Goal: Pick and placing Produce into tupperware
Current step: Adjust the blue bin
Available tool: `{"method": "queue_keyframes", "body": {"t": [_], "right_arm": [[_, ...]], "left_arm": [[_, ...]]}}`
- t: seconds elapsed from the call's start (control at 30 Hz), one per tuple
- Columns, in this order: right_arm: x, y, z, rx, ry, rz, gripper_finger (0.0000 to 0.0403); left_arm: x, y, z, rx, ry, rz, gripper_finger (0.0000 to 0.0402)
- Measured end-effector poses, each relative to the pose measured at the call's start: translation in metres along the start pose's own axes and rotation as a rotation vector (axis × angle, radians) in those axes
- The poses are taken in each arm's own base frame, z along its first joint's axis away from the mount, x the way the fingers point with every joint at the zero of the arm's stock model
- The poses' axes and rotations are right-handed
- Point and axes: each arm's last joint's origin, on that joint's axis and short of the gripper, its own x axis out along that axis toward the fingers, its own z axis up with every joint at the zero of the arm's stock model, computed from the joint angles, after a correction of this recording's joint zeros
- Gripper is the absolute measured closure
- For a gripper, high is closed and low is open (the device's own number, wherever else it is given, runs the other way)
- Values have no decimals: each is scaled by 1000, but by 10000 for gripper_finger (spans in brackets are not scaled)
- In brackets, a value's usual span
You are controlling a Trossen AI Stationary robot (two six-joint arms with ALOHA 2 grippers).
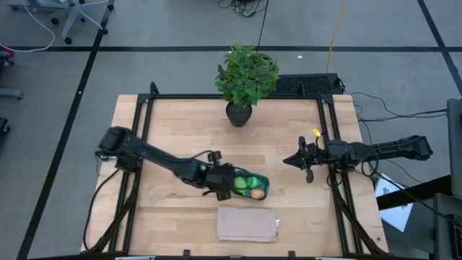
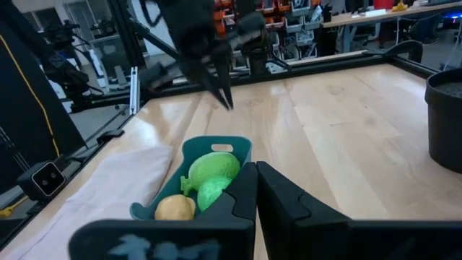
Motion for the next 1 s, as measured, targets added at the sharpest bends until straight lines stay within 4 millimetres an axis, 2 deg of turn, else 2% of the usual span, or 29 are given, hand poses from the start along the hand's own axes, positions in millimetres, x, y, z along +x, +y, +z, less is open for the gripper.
{"method": "queue_keyframes", "body": {"t": [0.13, 0.23, 0.37, 0.53, 0.6, 0.73, 1.0], "right_arm": [[0, 0, 1, -2, -12, 0, 403], [0, 0, 3, -6, -27, 1, 403], [0, 1, 6, -20, -64, 5, 403], [-1, 2, 12, -22, -130, 16, 403], [-1, 2, 12, -11, -122, 15, 403], [1, 1, 6, -8, -63, 4, 403], [2, -1, 4, -10, -50, -57, 403]], "left_arm": [[-17, 19, -34, -53, -164, 1, 391], [-32, 44, -57, -107, -264, -14, 399], [-48, 77, -79, -138, -378, -17, 398], [-58, 105, -97, -230, -588, -120, 398], [-54, 110, -108, -277, -602, -180, 398], [-40, 105, -127, -309, -490, -191, 400], [-18, 78, -137, -217, -416, -219, 401]]}}
